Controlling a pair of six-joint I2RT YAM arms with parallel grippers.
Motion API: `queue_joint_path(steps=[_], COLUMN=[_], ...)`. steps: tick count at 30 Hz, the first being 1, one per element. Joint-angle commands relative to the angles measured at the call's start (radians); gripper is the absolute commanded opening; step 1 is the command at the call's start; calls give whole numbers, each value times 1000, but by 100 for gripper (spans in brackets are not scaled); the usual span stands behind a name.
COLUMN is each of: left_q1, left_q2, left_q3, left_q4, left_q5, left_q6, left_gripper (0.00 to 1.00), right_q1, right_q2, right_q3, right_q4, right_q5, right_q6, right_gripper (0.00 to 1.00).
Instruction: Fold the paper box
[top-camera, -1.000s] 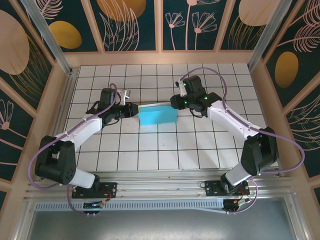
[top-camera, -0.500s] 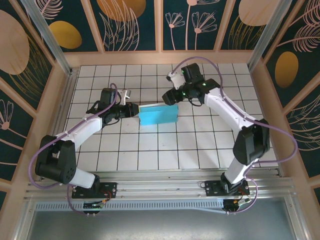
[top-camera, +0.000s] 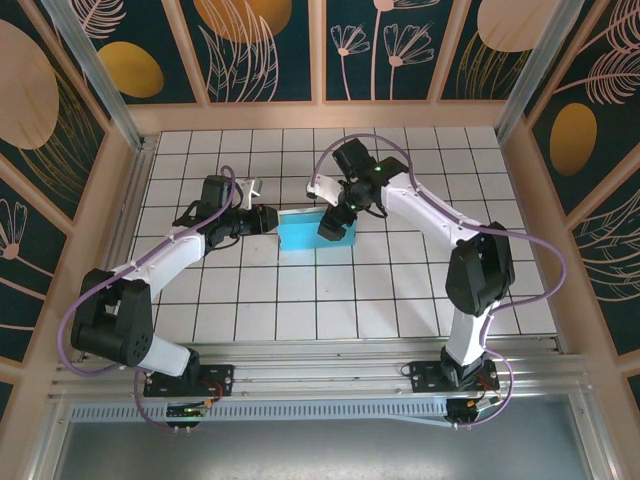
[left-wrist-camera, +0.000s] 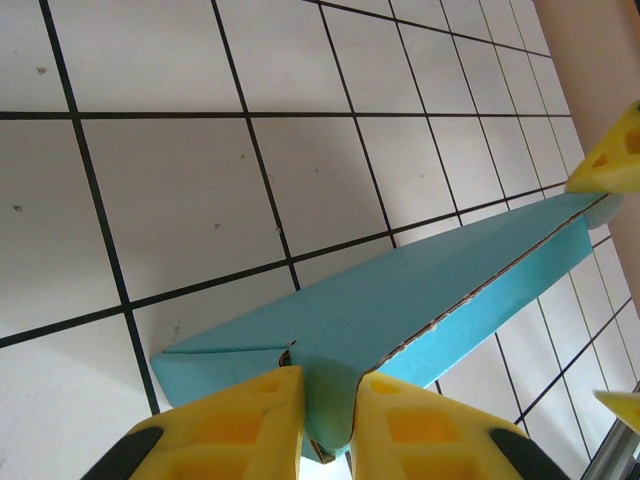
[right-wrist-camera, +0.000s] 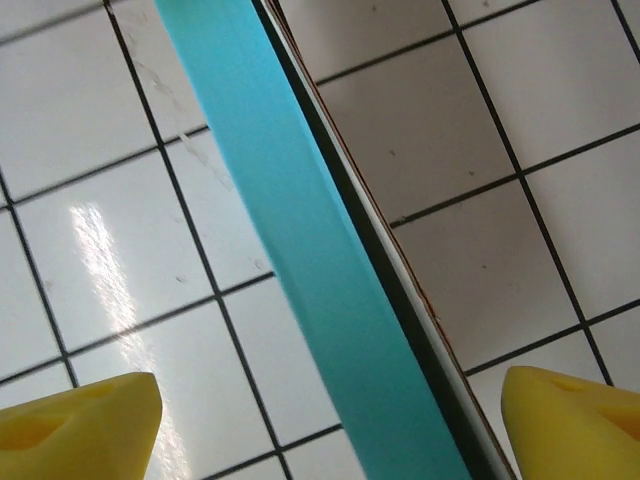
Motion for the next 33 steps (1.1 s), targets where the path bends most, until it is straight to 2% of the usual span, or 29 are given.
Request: queue_joint_path(steps=[1, 12, 18, 24, 33], left_q1=[-6, -6, -7, -6, -6], left_q2=[21, 25, 32, 29, 29], left_q3=[10, 11, 12, 9, 4], left_q4=[-46, -40, -37, -35, -31], left_q5=[7, 14, 18, 20, 23], left_q6=[9, 2, -4, -5, -9], left_gripper=[19, 19, 19, 19, 19], right_q1=[9, 76, 98, 109, 137], right_q2=[26, -63, -87, -83, -109], right_q3=[25, -174, -235, -260, -350], right_q4=[-63, 165, 240, 295, 456], right_q5=[83, 364, 401, 437, 563], right_q6=[-54, -64, -60, -28, -47], right_gripper=[86, 82, 79, 68, 56])
